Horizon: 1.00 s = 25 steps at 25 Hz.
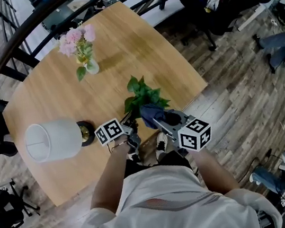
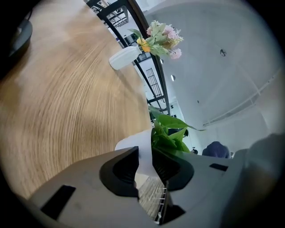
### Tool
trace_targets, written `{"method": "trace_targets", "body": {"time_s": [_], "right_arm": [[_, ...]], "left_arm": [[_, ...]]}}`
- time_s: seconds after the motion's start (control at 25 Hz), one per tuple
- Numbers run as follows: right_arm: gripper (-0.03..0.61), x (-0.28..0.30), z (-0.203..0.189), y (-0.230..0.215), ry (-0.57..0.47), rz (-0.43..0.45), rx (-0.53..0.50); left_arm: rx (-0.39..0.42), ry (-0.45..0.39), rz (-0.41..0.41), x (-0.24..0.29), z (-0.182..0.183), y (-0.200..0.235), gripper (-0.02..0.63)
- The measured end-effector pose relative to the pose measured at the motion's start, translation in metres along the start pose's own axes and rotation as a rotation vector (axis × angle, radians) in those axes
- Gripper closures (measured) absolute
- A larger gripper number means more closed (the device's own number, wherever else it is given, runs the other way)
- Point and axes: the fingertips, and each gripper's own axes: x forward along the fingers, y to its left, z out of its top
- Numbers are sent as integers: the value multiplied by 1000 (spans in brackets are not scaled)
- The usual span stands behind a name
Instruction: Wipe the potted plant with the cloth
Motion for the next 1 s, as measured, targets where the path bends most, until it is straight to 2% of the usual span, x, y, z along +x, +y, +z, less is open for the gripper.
{"method": "trace_targets", "body": {"time_s": [0.12, 0.24, 0.36, 0.52, 0.6, 0.68, 0.84, 1.0], "right_arm": [[430, 28, -23, 4, 73, 75, 32], [428, 27, -46, -22, 119, 34, 68], [428, 6, -61, -55, 120, -45, 114], [428, -26, -69, -105, 68, -201, 242], [430, -44, -69, -124, 51, -290, 262], [430, -59, -56, -126, 2, -325, 251], [430, -67, -2, -99, -131, -249, 185], [430, -34, 31, -73, -157, -109, 186]], "left_arm": [[2, -4, 3, 0, 0, -1, 518], [15, 1, 13, 1, 0, -2, 518], [37, 8, 20, 3, 0, -1, 518], [36, 10, 16, 3, 3, 0, 518], [40, 13, 16, 3, 2, -1, 518], [43, 16, 15, 4, 2, -1, 518], [45, 15, 15, 4, 2, -1, 518], [54, 16, 17, 3, 2, -3, 518]]}}
